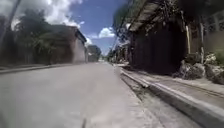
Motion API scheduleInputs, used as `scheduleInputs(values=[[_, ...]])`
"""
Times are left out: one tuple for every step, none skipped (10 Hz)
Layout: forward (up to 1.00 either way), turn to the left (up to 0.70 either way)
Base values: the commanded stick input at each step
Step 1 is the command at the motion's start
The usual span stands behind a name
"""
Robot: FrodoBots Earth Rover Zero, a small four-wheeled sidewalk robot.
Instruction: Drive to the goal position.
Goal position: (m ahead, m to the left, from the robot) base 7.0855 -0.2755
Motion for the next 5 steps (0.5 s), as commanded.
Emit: scheduleInputs(values=[[1.00,0.00],[1.00,0.00],[1.00,0.00],[1.00,0.00],[1.00,0.00]])
